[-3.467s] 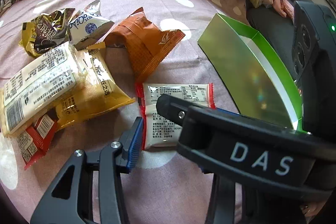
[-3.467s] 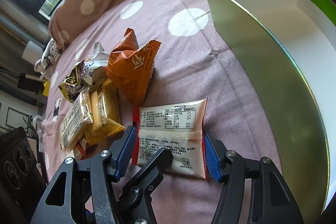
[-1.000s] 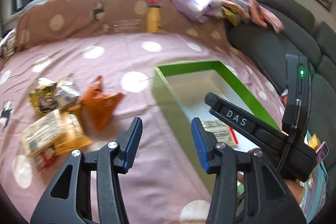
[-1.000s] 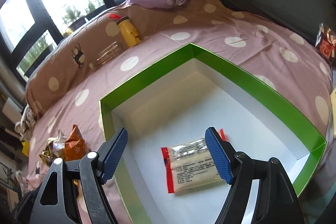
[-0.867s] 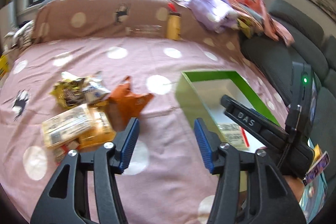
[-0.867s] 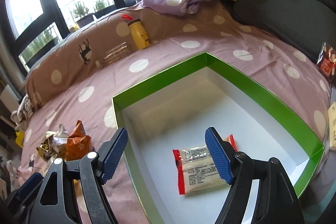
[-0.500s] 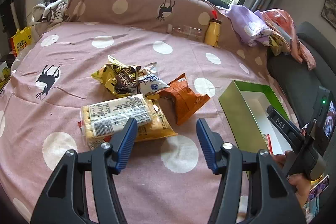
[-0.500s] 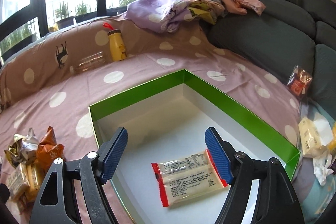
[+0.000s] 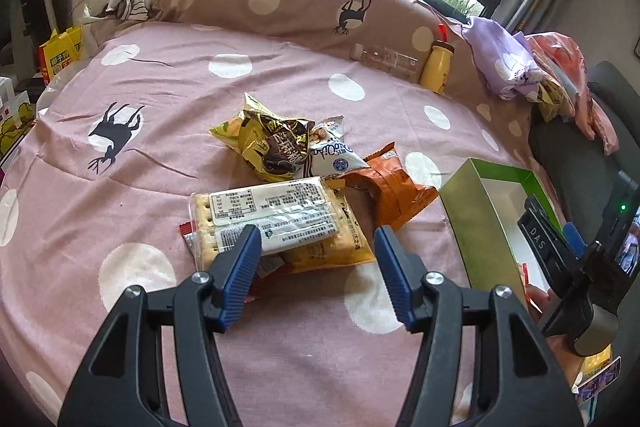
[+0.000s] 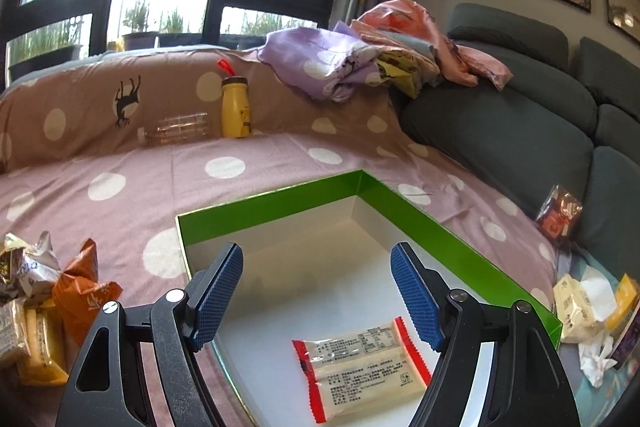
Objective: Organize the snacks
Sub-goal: 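Move the right tool back to the snack pile over the clear cracker pack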
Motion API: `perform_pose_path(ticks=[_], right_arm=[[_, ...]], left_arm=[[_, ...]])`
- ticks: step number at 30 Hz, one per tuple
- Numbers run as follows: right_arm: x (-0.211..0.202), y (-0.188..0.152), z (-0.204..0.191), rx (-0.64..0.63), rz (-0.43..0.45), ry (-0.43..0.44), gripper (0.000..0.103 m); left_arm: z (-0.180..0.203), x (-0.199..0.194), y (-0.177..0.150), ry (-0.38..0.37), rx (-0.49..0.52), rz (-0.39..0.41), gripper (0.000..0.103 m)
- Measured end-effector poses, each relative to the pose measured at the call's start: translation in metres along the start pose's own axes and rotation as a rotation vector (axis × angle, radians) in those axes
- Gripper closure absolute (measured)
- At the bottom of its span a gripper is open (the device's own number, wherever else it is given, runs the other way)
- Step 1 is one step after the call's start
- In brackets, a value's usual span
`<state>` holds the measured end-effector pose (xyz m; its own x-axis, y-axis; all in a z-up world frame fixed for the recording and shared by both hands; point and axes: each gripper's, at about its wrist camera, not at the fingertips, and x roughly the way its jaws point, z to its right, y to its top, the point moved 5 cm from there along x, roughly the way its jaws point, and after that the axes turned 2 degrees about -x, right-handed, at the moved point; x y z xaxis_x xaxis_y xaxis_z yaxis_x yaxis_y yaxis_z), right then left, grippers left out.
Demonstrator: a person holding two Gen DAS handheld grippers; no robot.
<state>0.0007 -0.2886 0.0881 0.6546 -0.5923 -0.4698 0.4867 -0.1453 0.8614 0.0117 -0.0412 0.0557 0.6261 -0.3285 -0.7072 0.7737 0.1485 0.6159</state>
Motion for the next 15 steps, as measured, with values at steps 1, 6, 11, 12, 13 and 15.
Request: perform_pose_path(ticks=[1,6,11,12,13,15], right_arm=[[0.0014,-0.0001,-0.0001,0.023,-0.013,0.022,0.026],[0.0046,-0.0024,-0.005,0.077,-0.071,0.083,0.026],[0.0076,-0.0058,-0.0051,0.151,-0.139,0.14,0.026],[0.0074,-0.0058,-0.0045,0.164,-0.143,0.152,0.026],[0.0065,-0.0054,-0.0042,0.177,-0.141,0.162,0.026],[0.0052,-0.0051,-0.0046,0.179,-0.134,0.162,0.026]], left_arm=[[-0.0006,0.0003,0.0007,0.002,-0.002,-0.001,0.042],[-0.0035,0.0024,0.001,0.011,-0.009,-0.01,0.041],[-0.0058,0.0046,0.0003,0.025,-0.002,-0.018,0.041],[-0.0059,0.005,0.0001,0.025,-0.002,-0.02,0.041],[-0.006,0.0051,-0.0003,0.025,-0.001,-0.021,0.041],[-0.006,0.0058,-0.0003,0.024,0.0,-0.024,0.041]])
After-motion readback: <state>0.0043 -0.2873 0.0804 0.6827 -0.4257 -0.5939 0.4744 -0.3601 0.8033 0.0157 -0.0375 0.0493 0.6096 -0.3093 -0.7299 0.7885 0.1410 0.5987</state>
